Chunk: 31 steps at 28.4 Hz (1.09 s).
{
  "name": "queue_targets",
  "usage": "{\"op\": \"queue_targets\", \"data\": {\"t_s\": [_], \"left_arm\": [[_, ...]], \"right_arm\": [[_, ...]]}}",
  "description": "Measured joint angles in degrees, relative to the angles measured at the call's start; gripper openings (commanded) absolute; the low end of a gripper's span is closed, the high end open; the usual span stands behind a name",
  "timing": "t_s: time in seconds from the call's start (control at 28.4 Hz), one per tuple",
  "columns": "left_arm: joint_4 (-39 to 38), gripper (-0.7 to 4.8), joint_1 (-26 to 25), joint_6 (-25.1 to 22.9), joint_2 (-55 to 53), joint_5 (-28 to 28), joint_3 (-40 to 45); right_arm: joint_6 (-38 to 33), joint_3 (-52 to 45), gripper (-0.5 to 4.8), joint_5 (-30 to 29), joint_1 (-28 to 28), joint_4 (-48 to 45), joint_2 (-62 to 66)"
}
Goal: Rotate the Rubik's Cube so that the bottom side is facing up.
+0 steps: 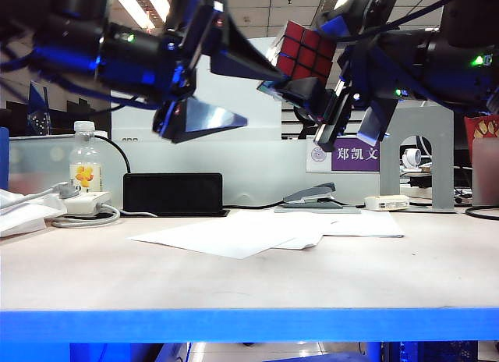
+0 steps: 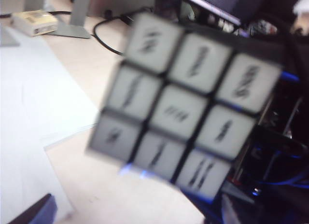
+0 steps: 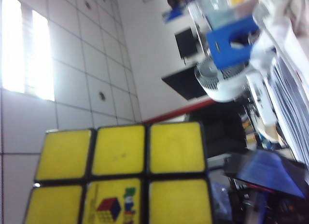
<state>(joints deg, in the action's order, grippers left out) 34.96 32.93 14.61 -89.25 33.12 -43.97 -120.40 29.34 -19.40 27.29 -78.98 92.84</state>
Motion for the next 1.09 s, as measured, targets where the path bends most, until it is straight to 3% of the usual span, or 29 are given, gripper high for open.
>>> {"op": "queue_targets", "data": {"t_s": [0.14,0.28,0.56,1.09], "left_arm": [[-8.7,4.79,0.0,-9.5,0.2,-3.7,-5.3],[-12.7,4.79,-0.2,-13.3,0.2,-3.6,-8.2],[-11.9,4.79,-0.6,-12.3,3.0,1.2,-9.6],[-11.6,4.79,0.8,-12.7,-2.7,2.9,-13.3]], "right_arm": [[0.0,0.0,1.8,-0.3,-0.2,0.1,0.0],[0.0,0.1,1.8,-0.3,-0.3,-0.3,0.0],[0.0,0.0,1.8,-3.4,-0.1,-0.4,0.0],[0.2,0.0,1.99,-4.5,0.6,0.0,0.0]]}}
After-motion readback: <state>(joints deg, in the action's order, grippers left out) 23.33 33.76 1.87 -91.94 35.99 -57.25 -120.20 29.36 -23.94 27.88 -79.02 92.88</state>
